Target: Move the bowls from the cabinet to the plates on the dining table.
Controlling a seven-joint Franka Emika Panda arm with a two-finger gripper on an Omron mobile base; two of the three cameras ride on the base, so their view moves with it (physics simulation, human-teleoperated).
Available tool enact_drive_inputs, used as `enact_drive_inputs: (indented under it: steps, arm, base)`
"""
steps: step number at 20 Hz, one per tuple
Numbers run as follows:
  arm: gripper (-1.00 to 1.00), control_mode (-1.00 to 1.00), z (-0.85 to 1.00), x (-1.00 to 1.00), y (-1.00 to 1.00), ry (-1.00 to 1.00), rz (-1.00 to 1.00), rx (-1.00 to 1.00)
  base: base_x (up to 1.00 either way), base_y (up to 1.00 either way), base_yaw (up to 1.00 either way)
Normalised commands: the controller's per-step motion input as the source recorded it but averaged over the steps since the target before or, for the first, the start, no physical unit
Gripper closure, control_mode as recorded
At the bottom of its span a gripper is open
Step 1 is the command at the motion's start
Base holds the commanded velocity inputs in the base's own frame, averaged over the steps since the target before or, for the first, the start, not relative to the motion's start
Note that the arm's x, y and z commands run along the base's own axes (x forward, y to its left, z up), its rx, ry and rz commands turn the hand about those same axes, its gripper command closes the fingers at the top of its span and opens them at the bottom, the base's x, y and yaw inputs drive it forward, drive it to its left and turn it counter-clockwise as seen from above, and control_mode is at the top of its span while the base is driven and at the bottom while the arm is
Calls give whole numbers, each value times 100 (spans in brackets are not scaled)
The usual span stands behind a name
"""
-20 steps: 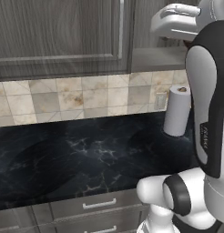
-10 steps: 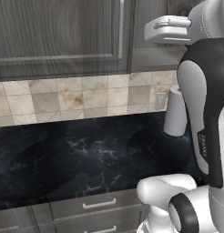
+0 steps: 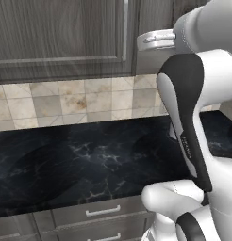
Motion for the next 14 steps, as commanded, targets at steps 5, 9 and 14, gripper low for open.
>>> enact_drive_inputs:
  steps: [5,9,14]
  arm:
    - [-100,-100,0,45,10,0,-3,0]
    - [-100,-100,0,39,8,0,-1,3]
    - [-100,-100,0,44,8,0,0,2]
  base:
    - [0,0,0]
    - [0,0,0]
    - [0,0,0]
